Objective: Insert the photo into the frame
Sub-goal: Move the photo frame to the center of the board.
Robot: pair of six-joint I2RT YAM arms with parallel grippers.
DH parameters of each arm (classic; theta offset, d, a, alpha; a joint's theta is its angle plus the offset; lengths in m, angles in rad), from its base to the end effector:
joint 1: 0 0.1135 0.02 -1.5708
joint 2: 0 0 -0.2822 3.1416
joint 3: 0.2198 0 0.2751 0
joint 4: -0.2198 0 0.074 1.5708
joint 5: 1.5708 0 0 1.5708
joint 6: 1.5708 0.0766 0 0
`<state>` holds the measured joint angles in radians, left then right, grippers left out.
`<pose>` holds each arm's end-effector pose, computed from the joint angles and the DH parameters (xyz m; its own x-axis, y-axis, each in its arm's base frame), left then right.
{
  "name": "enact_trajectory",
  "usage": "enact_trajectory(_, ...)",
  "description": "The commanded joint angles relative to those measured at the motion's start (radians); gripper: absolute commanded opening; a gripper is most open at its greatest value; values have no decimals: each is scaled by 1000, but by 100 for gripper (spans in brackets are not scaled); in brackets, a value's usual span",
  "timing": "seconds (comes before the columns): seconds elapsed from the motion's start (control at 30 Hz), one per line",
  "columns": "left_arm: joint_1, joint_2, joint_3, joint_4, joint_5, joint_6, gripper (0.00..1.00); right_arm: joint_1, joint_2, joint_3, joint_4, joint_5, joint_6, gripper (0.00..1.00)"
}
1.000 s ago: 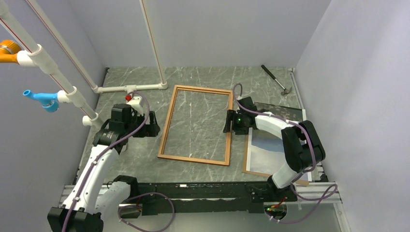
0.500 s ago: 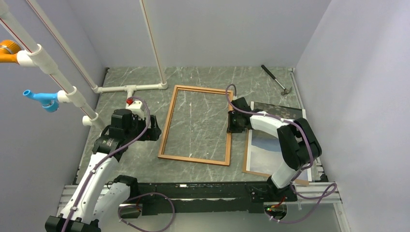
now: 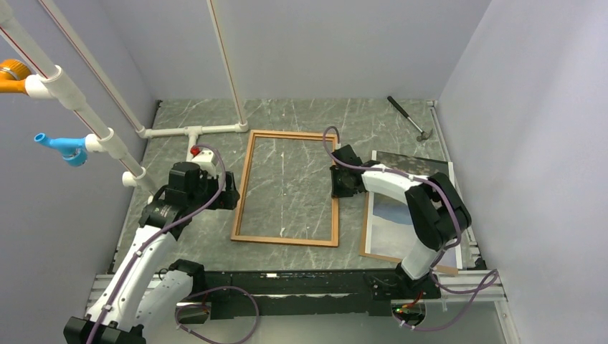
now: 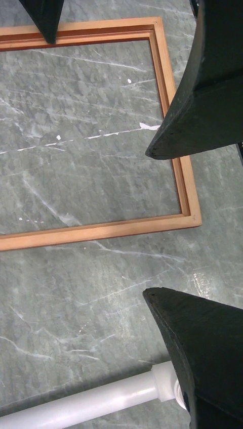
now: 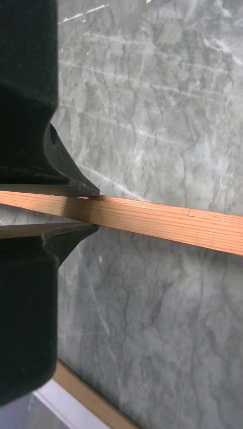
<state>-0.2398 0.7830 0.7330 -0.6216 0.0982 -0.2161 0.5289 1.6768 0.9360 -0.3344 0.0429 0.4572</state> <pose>0.2010 -0.0569 0.2656 -0.6570 -0.0590 -0.7515 0.1741 0.9581 -0.2274 0.3125 0.1788 0.1248 -0.8962 -0.0130 -0.4434 -0.1013 0.9792 0.1761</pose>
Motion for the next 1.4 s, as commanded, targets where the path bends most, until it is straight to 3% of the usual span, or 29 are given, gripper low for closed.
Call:
enact_trajectory(0.0, -21, 10, 28, -7, -53, -11, 99, 50, 66, 58, -78, -12, -18, 0)
enact_trajectory(0.27, -37, 15, 31, -14, -76, -13, 99, 99, 118, 131, -85, -25, 17, 0)
enact_trajectory(0.67, -82, 25, 35, -30, -95, -22, 99, 100, 189, 177, -43, -104, 275, 0)
enact_trajectory(1.23, -123, 30, 38, -43, -157, -29, 99, 100, 200, 219, -44, -96, 309, 0)
enact_trajectory(1.3, -127, 30, 40, -44, -161, -28, 99, 101, 171, 203, -38, -80, 293, 5)
enact_trajectory(1.37, -130, 30, 40, -42, -160, -27, 99, 101, 125, 190, -39, -54, 280, 25)
